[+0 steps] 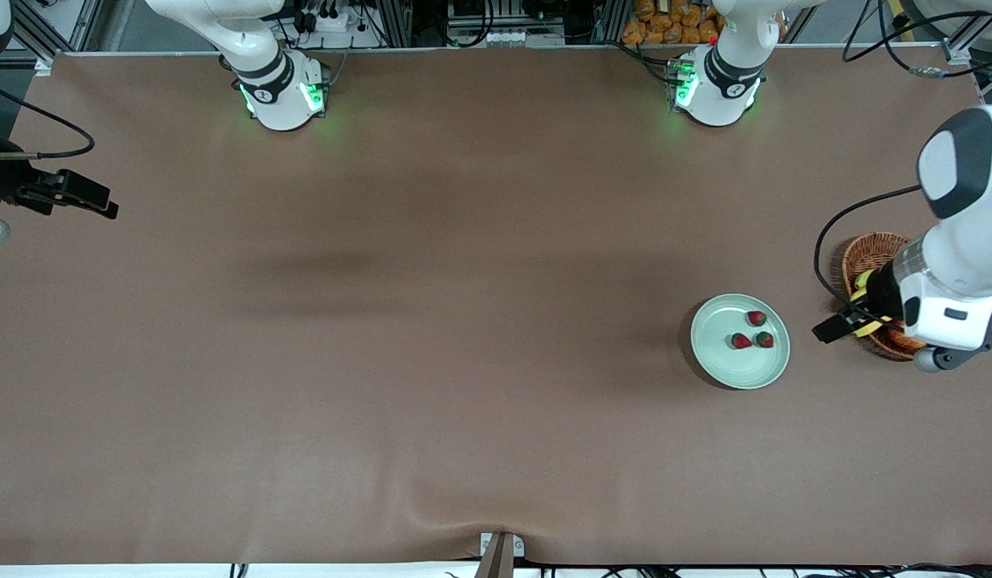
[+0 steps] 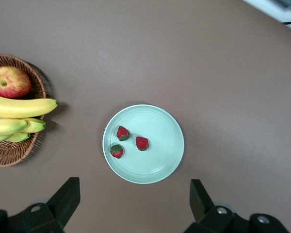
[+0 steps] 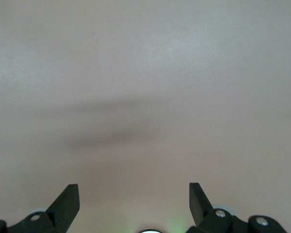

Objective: Collect all strawberries into plate

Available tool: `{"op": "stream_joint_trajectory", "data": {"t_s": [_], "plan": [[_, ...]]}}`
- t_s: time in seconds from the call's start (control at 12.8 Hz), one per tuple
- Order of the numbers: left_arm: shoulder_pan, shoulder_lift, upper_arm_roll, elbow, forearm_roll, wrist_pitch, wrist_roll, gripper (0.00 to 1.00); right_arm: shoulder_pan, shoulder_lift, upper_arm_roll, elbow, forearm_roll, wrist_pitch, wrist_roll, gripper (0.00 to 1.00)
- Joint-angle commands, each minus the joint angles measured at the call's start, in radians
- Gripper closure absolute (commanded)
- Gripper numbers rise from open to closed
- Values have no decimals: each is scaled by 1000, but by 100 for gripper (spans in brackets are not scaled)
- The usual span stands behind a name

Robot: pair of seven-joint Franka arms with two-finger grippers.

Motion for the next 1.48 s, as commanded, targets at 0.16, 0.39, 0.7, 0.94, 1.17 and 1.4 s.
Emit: {"op": "stream_joint_trajectory", "data": {"t_s": [0.16, 0.39, 0.7, 0.94, 1.17, 1.4], "plan": [[-2, -88, -50, 34, 15, -84, 158, 0, -2, -4, -2, -2, 3, 2, 13, 0], [0, -99, -76, 117, 13, -222, 160, 0, -4, -4, -2, -4, 3, 0, 13, 0], [0, -154, -73, 123, 10, -262, 168, 0, -4, -4, -2, -2, 3, 2, 13, 0], [-116, -198, 66, 74, -2, -276, 279, 0, -4, -4, -2, -4, 3, 2, 13, 0], [-195, -293, 197, -73, -53, -215, 357, 0, -4, 1, -2, -2, 3, 2, 10, 0], [-181, -309, 211, -81, -53, -258, 399, 0, -6, 1, -2, -2, 3, 2, 10, 0]]}}
